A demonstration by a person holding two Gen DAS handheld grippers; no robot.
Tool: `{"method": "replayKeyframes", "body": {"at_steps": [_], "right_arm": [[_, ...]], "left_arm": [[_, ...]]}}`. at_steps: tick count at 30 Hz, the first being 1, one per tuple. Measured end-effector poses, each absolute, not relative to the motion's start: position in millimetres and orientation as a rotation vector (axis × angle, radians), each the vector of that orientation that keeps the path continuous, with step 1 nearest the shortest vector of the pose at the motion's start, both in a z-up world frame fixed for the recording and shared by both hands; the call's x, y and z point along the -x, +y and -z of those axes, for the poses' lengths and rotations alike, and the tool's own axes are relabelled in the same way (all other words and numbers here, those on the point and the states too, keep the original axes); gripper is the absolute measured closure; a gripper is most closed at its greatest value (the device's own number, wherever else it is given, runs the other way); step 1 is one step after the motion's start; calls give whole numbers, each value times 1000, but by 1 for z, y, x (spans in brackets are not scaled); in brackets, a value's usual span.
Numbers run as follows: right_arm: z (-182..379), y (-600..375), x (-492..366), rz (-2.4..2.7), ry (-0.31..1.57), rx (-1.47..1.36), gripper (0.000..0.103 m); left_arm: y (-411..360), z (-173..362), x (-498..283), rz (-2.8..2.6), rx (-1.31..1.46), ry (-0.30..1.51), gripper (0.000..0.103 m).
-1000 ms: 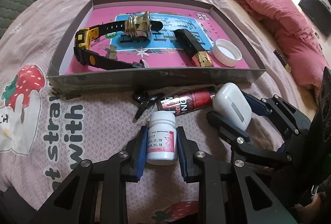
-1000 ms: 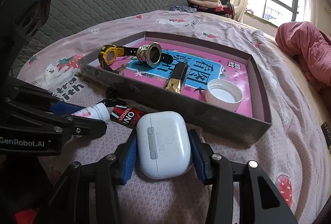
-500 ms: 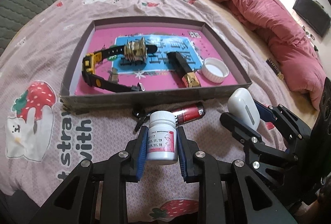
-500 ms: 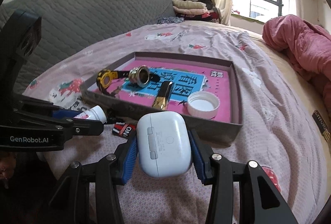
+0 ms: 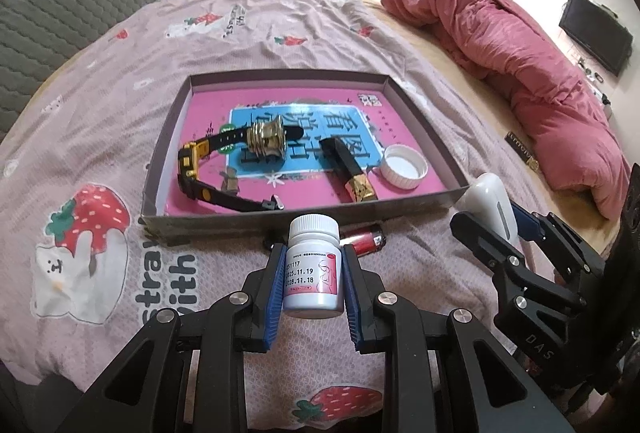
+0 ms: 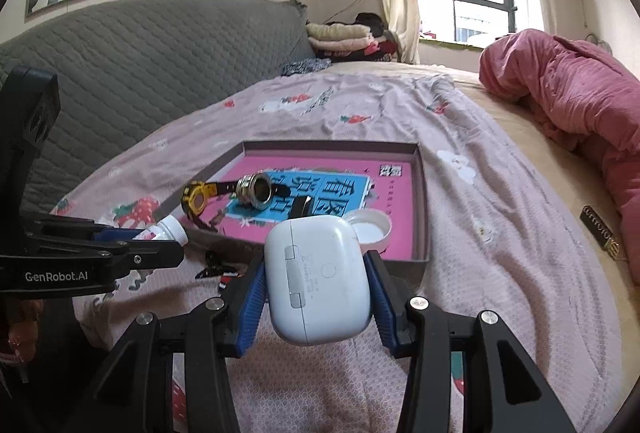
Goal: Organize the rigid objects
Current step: 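Lift and carry the pill bottle and earbud case over the tray with both tools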
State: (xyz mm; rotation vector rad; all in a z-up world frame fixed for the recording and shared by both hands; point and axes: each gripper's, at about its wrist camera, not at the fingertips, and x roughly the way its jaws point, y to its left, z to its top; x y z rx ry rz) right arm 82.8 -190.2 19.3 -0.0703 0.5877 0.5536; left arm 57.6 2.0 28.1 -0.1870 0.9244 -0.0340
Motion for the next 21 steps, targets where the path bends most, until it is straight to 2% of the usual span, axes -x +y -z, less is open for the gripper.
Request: {"method": "replayKeyframes", "body": {"at_steps": [21], "right_arm": [[-46,-186,-86,-450,466,84,56]], "left_arm": [[16,-59,-62,-5,208,796,76]]}}
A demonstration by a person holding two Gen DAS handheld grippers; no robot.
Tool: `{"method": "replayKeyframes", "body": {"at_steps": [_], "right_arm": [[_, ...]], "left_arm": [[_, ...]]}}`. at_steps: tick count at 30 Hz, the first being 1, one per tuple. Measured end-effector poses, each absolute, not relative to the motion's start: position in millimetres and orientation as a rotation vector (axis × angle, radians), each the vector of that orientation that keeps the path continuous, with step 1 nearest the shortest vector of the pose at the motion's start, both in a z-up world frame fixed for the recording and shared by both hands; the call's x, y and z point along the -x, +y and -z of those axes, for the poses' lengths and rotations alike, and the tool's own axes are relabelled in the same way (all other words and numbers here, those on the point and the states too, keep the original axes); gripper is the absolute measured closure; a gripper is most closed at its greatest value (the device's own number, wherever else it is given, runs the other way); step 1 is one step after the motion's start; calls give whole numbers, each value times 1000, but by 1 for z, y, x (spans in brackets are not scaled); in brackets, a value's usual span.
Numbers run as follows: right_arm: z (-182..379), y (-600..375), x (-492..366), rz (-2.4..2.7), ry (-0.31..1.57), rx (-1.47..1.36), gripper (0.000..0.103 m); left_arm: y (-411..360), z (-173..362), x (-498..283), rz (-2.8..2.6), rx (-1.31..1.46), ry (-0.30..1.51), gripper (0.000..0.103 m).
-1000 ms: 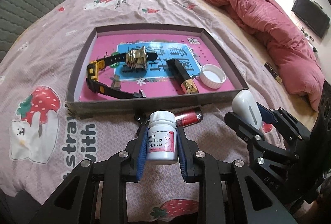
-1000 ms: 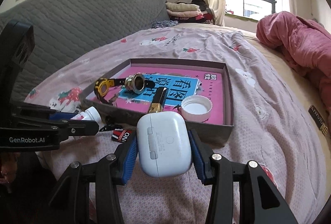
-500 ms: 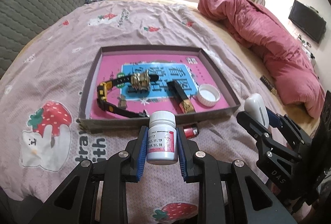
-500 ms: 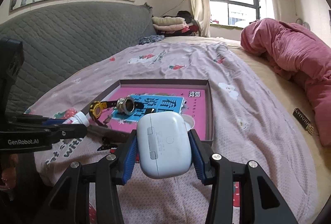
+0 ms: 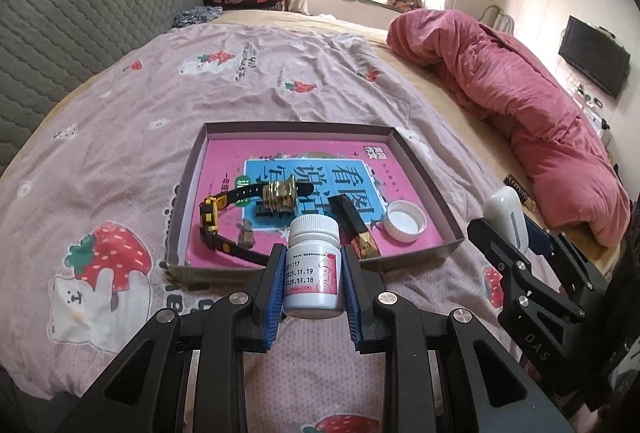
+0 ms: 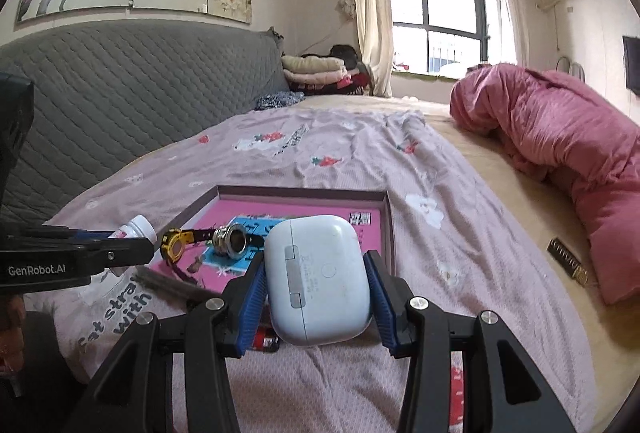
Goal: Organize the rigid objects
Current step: 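Lift and carry the pill bottle and earbud case over the tray with both tools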
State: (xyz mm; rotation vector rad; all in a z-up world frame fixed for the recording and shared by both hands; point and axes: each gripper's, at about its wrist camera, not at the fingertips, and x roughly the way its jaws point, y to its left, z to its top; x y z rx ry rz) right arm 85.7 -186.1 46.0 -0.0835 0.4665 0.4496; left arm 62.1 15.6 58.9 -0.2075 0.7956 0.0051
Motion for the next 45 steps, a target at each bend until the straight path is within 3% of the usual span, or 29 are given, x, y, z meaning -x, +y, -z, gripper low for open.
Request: {"method": "replayKeyframes", "body": {"at_steps": [45], "right_arm": [[-2,-180,-149,-446,532,100,56]], "left_arm": [[3,6,-149,-26,220,891,76]]}}
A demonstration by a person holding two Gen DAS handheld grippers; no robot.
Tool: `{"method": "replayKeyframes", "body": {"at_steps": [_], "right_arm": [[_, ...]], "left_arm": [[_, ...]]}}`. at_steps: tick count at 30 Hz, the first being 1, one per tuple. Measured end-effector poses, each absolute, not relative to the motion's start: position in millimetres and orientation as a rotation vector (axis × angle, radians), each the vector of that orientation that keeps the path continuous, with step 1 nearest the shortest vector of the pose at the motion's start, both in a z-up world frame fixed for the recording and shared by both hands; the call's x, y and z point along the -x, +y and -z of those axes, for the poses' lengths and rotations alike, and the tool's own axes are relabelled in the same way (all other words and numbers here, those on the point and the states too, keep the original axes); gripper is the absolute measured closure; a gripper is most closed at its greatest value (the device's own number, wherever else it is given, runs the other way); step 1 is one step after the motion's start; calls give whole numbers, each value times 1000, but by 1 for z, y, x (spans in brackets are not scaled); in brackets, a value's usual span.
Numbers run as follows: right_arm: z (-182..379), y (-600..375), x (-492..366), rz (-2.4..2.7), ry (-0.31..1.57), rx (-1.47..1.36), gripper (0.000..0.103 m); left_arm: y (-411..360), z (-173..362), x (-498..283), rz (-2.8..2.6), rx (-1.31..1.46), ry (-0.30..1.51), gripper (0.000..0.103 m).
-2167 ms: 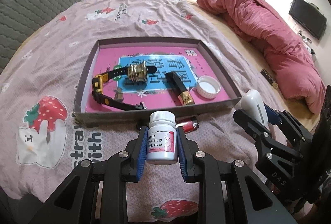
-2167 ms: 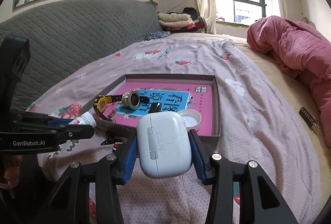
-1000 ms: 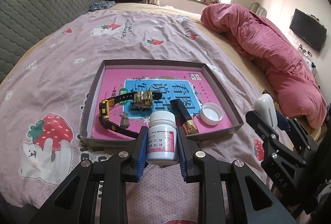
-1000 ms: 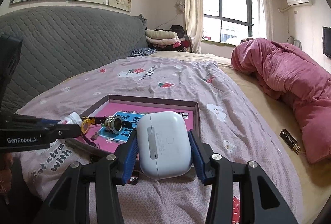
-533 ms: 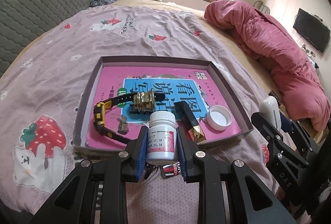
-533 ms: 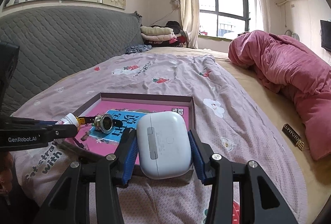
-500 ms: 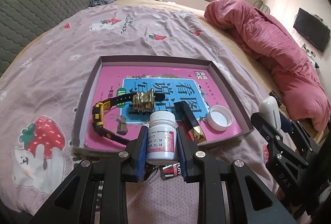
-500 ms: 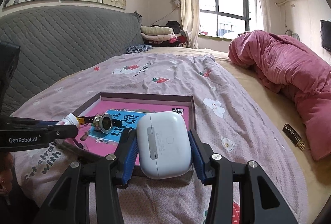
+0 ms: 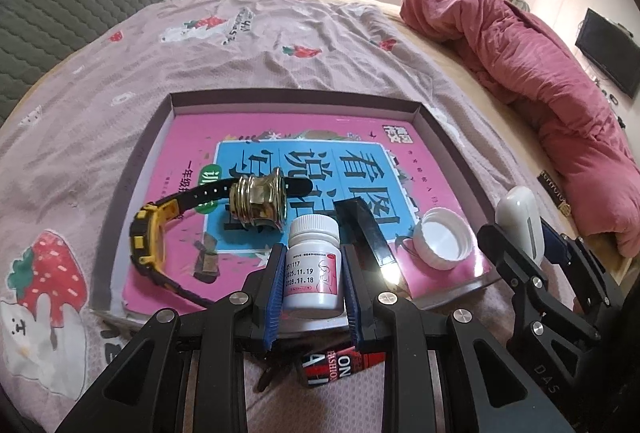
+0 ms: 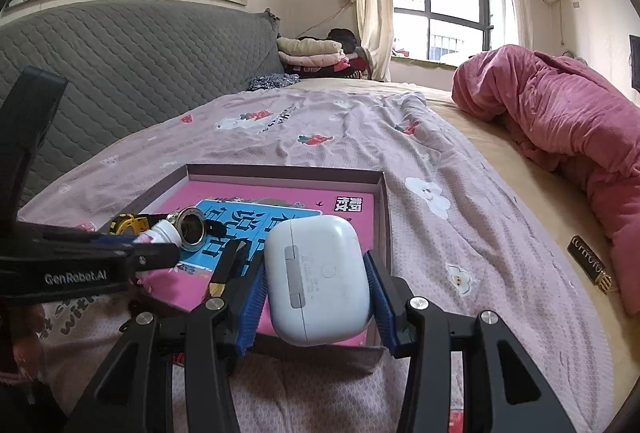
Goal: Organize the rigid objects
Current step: 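Lift and carry the pill bottle and earbud case over the tray with both tools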
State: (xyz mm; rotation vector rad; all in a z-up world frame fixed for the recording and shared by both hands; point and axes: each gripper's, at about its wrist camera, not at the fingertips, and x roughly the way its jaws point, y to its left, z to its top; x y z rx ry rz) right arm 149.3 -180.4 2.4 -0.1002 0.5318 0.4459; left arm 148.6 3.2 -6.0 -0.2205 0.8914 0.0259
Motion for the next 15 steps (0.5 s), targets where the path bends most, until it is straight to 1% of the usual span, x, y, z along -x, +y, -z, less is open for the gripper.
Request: {"method": "replayKeyframes", "body": {"at_steps": [15], "right_arm": [[19,-180,-168,-451,607,90,56]], "left_arm": [[-5,24,-161,-22,214,921,76]]}}
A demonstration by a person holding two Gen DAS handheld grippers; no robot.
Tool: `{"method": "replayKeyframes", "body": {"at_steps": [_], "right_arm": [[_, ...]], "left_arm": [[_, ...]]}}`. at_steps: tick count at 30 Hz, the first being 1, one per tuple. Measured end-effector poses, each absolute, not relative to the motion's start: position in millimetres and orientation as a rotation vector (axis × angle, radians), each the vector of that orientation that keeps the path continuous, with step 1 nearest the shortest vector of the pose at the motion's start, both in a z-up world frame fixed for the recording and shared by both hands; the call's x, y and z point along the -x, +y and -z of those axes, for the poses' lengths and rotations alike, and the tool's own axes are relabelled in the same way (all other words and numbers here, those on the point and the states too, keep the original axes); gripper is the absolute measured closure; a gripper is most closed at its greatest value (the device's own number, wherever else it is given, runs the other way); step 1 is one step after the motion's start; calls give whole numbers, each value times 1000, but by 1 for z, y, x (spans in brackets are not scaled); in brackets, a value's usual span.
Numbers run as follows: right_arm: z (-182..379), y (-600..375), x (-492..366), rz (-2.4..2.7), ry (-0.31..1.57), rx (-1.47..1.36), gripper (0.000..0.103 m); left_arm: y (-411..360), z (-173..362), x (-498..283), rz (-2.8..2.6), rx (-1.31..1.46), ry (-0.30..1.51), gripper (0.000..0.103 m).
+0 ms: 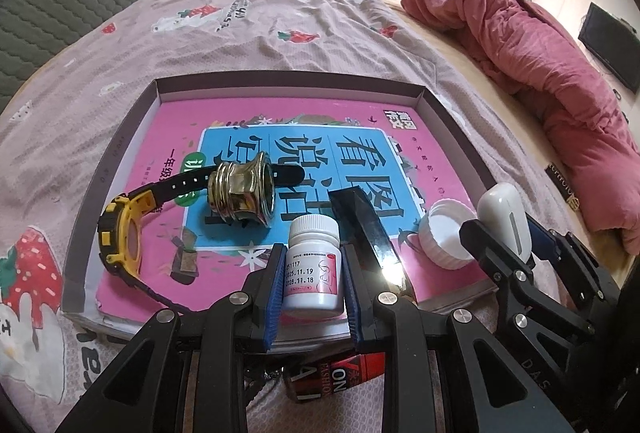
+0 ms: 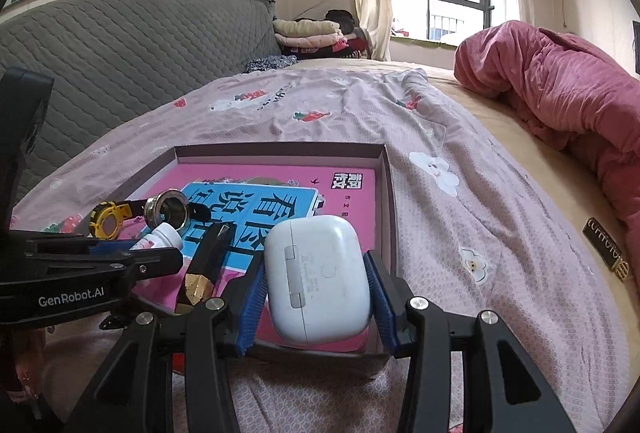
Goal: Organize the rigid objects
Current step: 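Lift and carry the pill bottle and earbud case over the tray with both tools, then lower the pill bottle and earbud case into the tray and open both tools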
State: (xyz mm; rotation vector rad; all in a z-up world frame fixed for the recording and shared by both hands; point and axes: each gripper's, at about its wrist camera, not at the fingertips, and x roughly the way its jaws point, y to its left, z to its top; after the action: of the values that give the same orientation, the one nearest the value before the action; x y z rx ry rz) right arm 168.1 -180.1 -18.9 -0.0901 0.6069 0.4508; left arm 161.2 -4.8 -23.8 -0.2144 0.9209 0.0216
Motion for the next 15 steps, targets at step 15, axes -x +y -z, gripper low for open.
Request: {"method": "replayKeyframes", "body": {"at_steps": [15], "right_arm": [[26,-165,-168,-499,632,155,55]], "left_arm": [[-7,28,-162,-17,207,936,76]]}}
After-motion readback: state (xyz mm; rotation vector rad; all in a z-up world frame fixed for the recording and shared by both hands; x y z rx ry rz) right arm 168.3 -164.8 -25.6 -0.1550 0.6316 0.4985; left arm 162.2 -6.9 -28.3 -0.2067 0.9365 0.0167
